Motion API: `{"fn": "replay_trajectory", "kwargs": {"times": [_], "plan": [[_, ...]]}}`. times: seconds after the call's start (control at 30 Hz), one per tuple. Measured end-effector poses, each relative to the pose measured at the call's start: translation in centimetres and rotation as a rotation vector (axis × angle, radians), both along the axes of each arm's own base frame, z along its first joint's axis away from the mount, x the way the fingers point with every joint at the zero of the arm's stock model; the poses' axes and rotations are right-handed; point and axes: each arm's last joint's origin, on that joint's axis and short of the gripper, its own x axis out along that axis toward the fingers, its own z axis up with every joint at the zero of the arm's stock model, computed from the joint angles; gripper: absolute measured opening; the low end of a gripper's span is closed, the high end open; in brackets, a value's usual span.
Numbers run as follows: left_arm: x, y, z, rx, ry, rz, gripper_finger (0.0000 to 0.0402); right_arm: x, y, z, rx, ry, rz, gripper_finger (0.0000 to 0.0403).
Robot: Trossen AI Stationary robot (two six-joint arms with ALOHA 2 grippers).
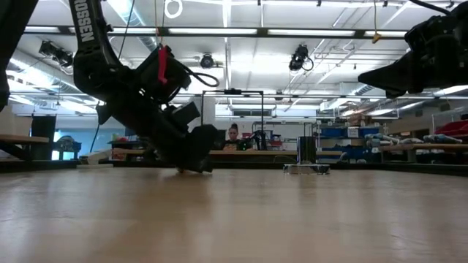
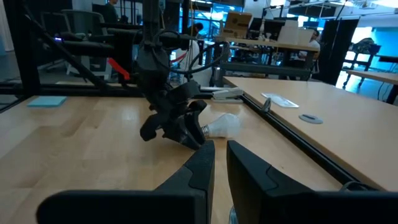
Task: Screw lightbulb
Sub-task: Insert the white lightbulb into the silver lamp
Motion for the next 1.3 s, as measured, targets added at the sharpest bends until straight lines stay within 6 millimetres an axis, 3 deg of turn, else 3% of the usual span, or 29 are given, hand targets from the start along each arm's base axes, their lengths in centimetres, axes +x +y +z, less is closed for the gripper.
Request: {"fn": "replay_trajectory", "kwargs": {"times": [0.3,0.63,1.0,1.3], "plan": [[-0.6,-0.6,0.0,0.034,0.064,0.047,0.0142,0.0,0.0,0.0,0.0,0.0,0.0,0.0052],[-3.0,-0.8,3.3,0.035,0.138,0.16,0.0142,0.0,0.0,0.0,0.0,-0.003,0.0,0.0052],[-3.9,-0.7,2.8,-0.009,0.197,0.215,0.0147,0.0,0.0,0.0,-0.001,-0.003,0.0,0.0052],[-3.4,-0.1,3.0,-0.05,0.112,0.24,0.019,0.0,0.0,0.0,-0.001,-0.003,0.0,0.0052]]}}
